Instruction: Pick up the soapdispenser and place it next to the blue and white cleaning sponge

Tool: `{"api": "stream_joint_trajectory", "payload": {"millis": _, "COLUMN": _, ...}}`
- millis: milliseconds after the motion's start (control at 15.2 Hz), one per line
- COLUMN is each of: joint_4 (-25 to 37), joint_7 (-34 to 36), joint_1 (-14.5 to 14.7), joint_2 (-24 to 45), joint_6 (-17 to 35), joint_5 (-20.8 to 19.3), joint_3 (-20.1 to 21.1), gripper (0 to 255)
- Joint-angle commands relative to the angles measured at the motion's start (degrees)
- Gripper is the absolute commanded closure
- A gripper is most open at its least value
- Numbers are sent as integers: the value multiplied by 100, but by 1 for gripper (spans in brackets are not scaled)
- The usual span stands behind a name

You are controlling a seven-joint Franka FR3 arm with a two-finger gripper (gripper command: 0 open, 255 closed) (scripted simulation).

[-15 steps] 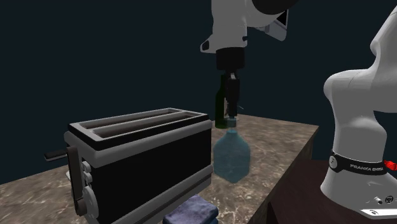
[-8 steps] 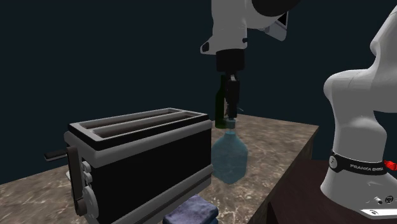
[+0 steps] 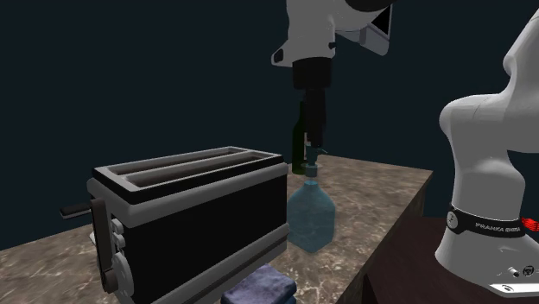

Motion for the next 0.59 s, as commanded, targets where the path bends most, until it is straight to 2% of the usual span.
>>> {"api": "stream_joint_trajectory", "payload": {"millis": 0, "joint_4": 295, "joint_7": 5, "joint_1": -3, "joint_2": -76, "joint_6": -376, "joint_5": -6, "joint_3": -4, "gripper": 0}}
{"api": "stream_joint_trajectory", "payload": {"millis": 66, "joint_4": 432, "joint_7": 6, "joint_1": -5, "joint_2": -96, "joint_6": -534, "joint_5": -9, "joint_3": -7, "gripper": 0}}
{"api": "stream_joint_trajectory", "payload": {"millis": 528, "joint_4": 432, "joint_7": 6, "joint_1": -5, "joint_2": -96, "joint_6": -534, "joint_5": -9, "joint_3": -7, "gripper": 0}}
